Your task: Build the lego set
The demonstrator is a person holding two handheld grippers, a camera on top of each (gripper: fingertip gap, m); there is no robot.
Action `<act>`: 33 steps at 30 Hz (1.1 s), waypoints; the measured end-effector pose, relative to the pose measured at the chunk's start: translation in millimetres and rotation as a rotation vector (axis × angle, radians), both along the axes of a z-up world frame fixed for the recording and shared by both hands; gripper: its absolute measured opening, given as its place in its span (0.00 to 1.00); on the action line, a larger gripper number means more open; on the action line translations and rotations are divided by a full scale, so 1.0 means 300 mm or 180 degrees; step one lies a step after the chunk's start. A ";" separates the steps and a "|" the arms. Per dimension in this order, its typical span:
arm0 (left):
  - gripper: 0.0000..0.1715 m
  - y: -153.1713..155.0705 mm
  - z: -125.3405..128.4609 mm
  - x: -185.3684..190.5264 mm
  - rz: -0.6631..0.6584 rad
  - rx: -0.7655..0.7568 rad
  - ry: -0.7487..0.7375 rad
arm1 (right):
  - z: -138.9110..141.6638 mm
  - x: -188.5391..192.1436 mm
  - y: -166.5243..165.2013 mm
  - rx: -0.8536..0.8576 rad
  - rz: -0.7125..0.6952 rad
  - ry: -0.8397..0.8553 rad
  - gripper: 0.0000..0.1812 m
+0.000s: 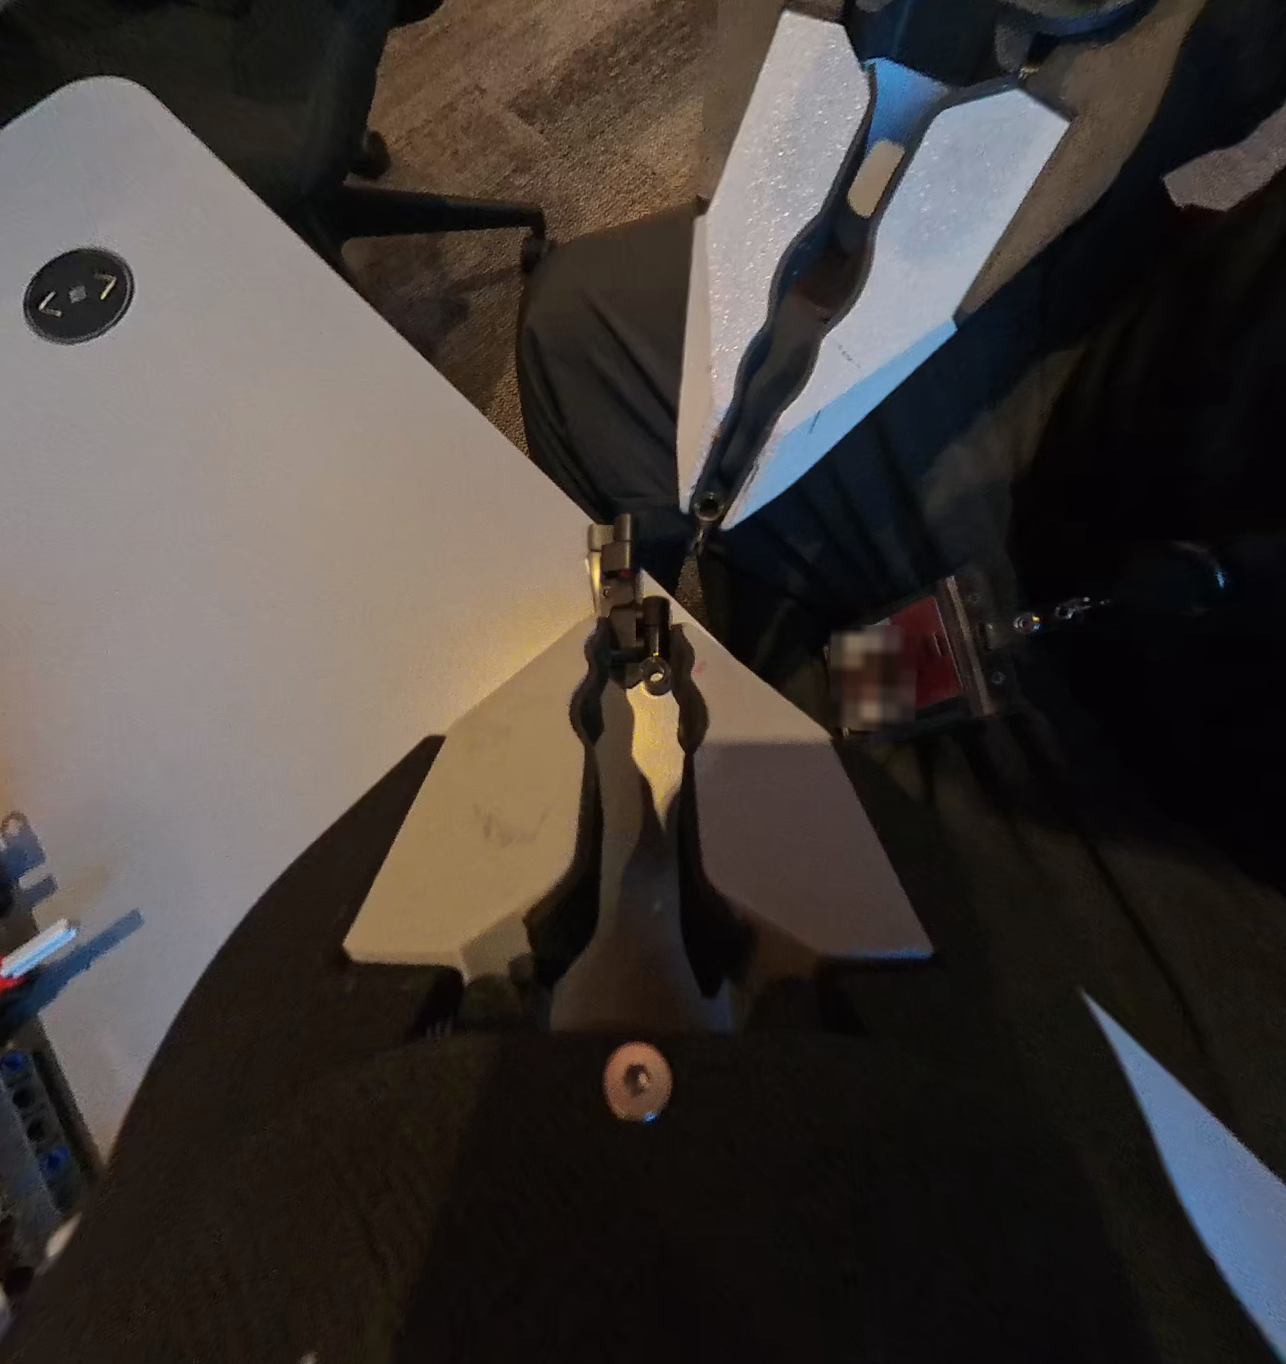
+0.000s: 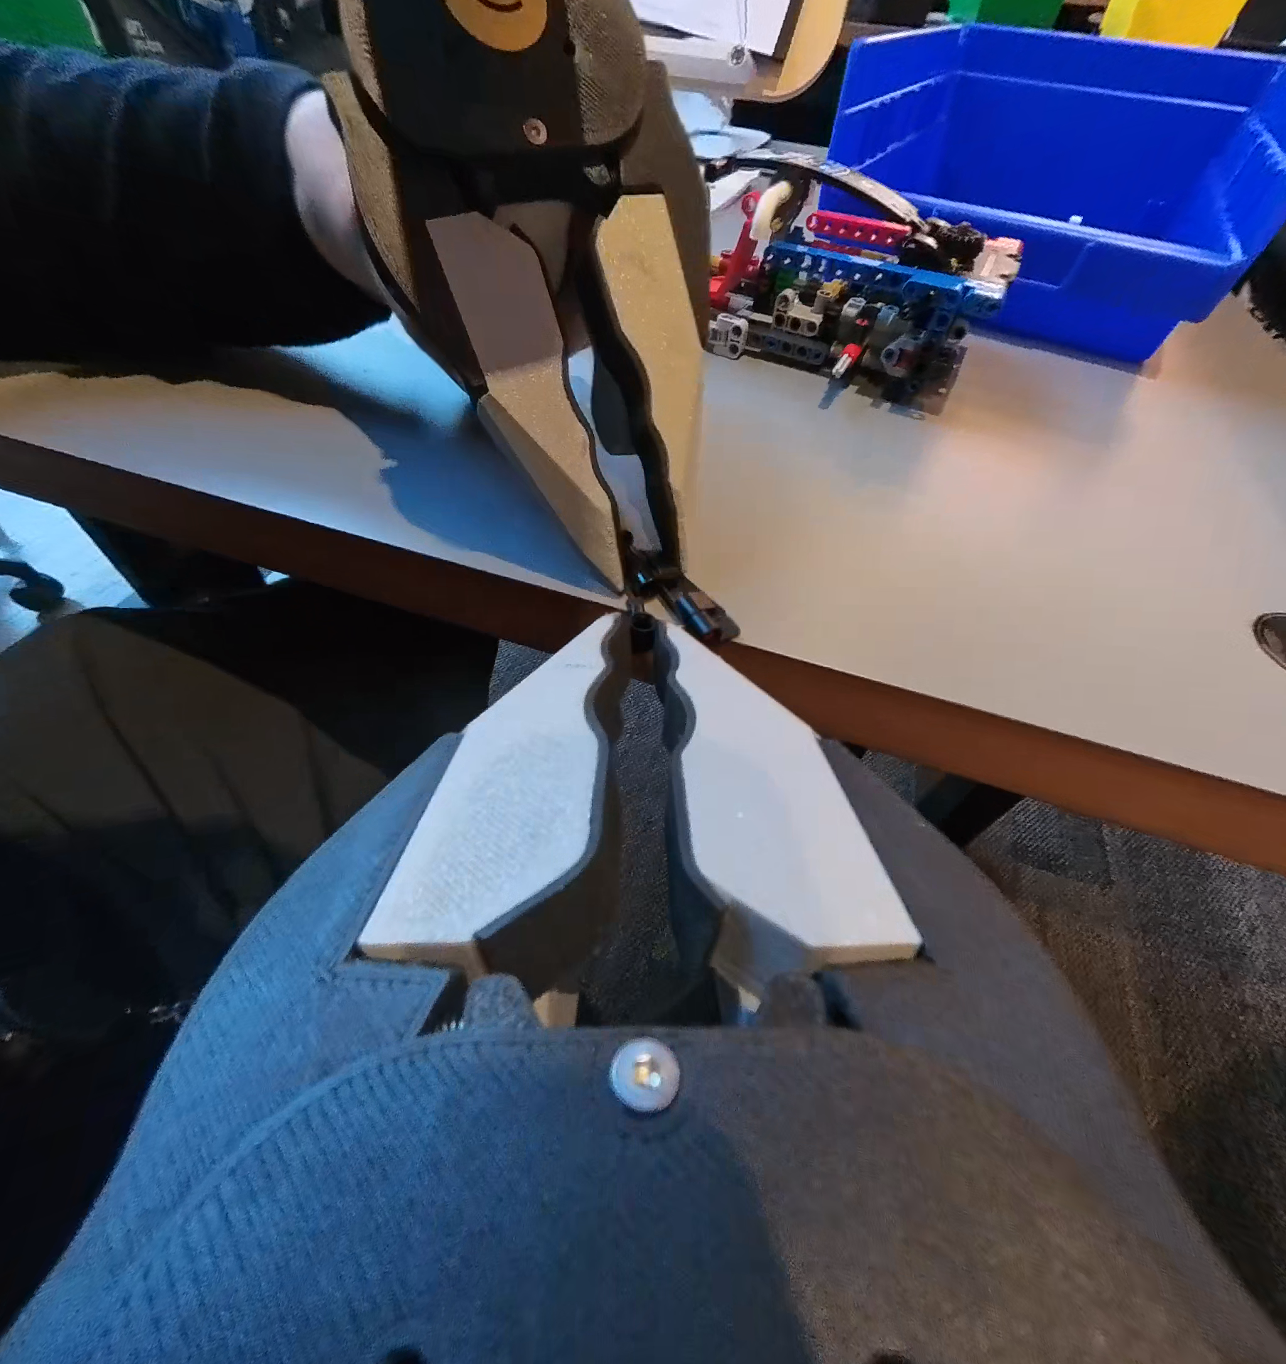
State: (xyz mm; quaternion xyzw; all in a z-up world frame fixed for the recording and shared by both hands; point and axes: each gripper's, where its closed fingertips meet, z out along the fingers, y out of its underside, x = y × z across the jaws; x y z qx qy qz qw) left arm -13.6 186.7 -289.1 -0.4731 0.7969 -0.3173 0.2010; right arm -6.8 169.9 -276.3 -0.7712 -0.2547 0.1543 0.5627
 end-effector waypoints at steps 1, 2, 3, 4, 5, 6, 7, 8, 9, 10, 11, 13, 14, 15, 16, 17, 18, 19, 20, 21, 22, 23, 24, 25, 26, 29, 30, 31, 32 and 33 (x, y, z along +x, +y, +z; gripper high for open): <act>0.07 -0.001 0.000 0.000 -0.0089 0.0005 -0.0018 | 0.000 -0.001 0.003 0.0044 -0.0039 -0.0050 0.02; 0.07 -0.002 0.000 0.000 -0.0182 -0.0002 -0.0047 | -0.001 -0.003 0.006 0.0103 -0.0068 -0.0127 0.02; 0.07 -0.003 0.000 0.001 -0.0262 -0.0029 -0.0067 | 0.000 -0.007 0.006 0.0170 -0.0077 -0.0222 0.02; 0.07 -0.004 0.001 0.001 -0.0339 -0.0048 -0.0088 | 0.000 -0.015 0.006 0.0248 -0.0075 -0.0336 0.02; 0.07 -0.005 0.001 0.001 -0.0418 -0.0053 -0.0119 | -0.002 -0.021 0.006 0.0331 -0.0088 -0.0470 0.02; 0.07 -0.007 0.001 0.001 -0.0491 -0.0060 -0.0151 | -0.004 -0.027 0.008 0.0416 -0.0110 -0.0602 0.02; 0.07 -0.008 0.001 -0.002 -0.0556 -0.0072 -0.0161 | -0.006 -0.031 0.010 0.0501 -0.0145 -0.0718 0.02; 0.07 -0.010 0.001 -0.004 -0.0602 -0.0085 -0.0151 | -0.007 -0.032 0.013 0.0576 -0.0191 -0.0805 0.02; 0.07 -0.010 0.001 -0.005 -0.0643 -0.0066 -0.0165 | -0.005 -0.033 0.015 0.0633 -0.0235 -0.0850 0.02; 0.07 -0.010 0.001 -0.005 -0.0669 -0.0055 -0.0172 | -0.003 -0.033 0.016 0.0666 -0.0282 -0.0853 0.02; 0.07 -0.011 0.001 -0.006 -0.0683 -0.0060 -0.0168 | -0.004 -0.031 0.016 0.0660 -0.0336 -0.0818 0.02; 0.07 -0.012 0.001 -0.006 -0.0701 -0.0053 -0.0174 | -0.025 -0.033 0.009 0.0514 -0.0416 -0.0617 0.02; 0.07 -0.013 0.001 -0.005 -0.0712 -0.0045 -0.0180 | -0.035 -0.034 0.005 0.0426 -0.0469 -0.0466 0.02; 0.07 -0.015 0.001 -0.005 -0.0729 -0.0042 -0.0182 | -0.039 -0.032 0.003 0.0369 -0.0530 -0.0306 0.02; 0.07 -0.017 0.001 -0.005 -0.0746 -0.0046 -0.0181 | -0.041 -0.027 0.005 0.0330 -0.0602 -0.0159 0.02; 0.07 -0.017 0.001 -0.005 -0.0758 -0.0052 -0.0177 | -0.043 -0.019 0.009 0.0306 -0.0670 -0.0044 0.02; 0.07 -0.018 0.001 -0.005 -0.0768 -0.0066 -0.0169 | -0.046 -0.015 0.012 0.0299 -0.0704 0.0004 0.02; 0.07 -0.018 0.001 -0.005 -0.0774 -0.0084 -0.0159 | -0.045 -0.014 0.015 0.0323 -0.0709 -0.0025 0.02; 0.07 -0.018 0.001 -0.005 -0.0776 -0.0096 -0.0152 | -0.040 -0.019 0.016 0.0366 -0.0694 -0.0087 0.02; 0.07 -0.019 0.001 -0.005 -0.0776 -0.0098 -0.0152 | -0.035 -0.025 0.016 0.0402 -0.0679 -0.0137 0.02; 0.07 -0.019 0.001 -0.005 -0.0777 -0.0092 -0.0156 | -0.030 -0.030 0.016 0.0418 -0.0668 -0.0146 0.02; 0.07 -0.019 0.001 -0.005 -0.0778 -0.0086 -0.0160 | -0.029 -0.032 0.016 0.0419 -0.0675 -0.0127 0.02; 0.07 -0.019 0.000 -0.005 -0.0778 -0.0080 -0.0165 | -0.029 -0.032 0.018 0.0415 -0.0681 -0.0092 0.02; 0.07 -0.018 0.000 -0.004 -0.0772 -0.0070 -0.0171 | -0.028 -0.030 0.019 0.0404 -0.0685 -0.0045 0.02; 0.07 -0.017 0.001 -0.003 -0.0759 -0.0054 -0.0181 | -0.028 -0.028 0.020 0.0386 -0.0697 0.0011 0.02; 0.07 -0.016 0.001 -0.001 -0.0748 -0.0008 -0.0212 | -0.029 -0.027 0.020 0.0271 -0.0723 0.0317 0.02; 0.07 -0.016 0.000 0.000 -0.0742 0.0006 -0.0222 | -0.030 -0.026 0.020 0.0219 -0.0726 0.0451 0.02; 0.07 -0.016 0.000 0.000 -0.0738 0.0015 -0.0228 | -0.030 -0.025 0.021 0.0172 -0.0724 0.0582 0.02; 0.07 -0.016 0.000 0.001 -0.0733 0.0015 -0.0228 | -0.029 -0.024 0.021 0.0122 -0.0719 0.0711 0.02; 0.07 -0.015 0.001 0.002 -0.0725 0.0021 -0.0231 | -0.028 -0.020 0.022 0.0066 -0.0729 0.0854 0.02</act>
